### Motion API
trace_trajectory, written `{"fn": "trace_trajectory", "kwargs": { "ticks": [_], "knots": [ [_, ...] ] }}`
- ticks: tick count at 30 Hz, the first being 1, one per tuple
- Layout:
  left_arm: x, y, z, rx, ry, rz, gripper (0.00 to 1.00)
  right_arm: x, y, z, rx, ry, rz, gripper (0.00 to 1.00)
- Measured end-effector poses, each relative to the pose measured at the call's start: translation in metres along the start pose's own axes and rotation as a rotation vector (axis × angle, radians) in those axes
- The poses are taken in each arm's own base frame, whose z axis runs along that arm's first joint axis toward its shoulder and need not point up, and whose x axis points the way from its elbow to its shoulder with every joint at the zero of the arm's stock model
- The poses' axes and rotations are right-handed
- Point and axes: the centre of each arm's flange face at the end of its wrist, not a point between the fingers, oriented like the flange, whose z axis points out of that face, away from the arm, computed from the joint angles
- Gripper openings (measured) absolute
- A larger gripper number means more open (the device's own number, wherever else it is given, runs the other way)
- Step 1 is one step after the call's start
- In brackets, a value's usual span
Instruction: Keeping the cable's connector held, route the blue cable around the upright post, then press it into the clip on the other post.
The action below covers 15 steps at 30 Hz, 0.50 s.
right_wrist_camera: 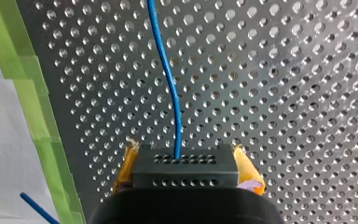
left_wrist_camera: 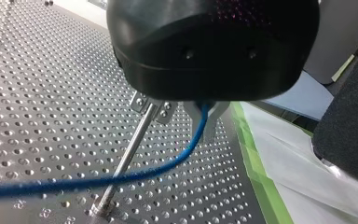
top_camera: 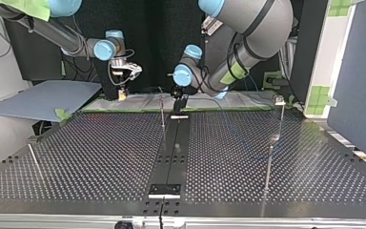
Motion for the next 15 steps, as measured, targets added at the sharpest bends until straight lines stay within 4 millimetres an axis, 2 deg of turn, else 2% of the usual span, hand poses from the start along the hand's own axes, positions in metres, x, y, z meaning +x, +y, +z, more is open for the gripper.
{"fn": "trace_trajectory", "kwargs": {
  "ticks": [15],
  "knots": [
    [-0.009, -0.001, 0.01, 0.068, -0.059, -0.064, 0.0, 0.003, 0.02, 0.005, -0.033, -0.004, 0.002, 0.0]
  ]
}}
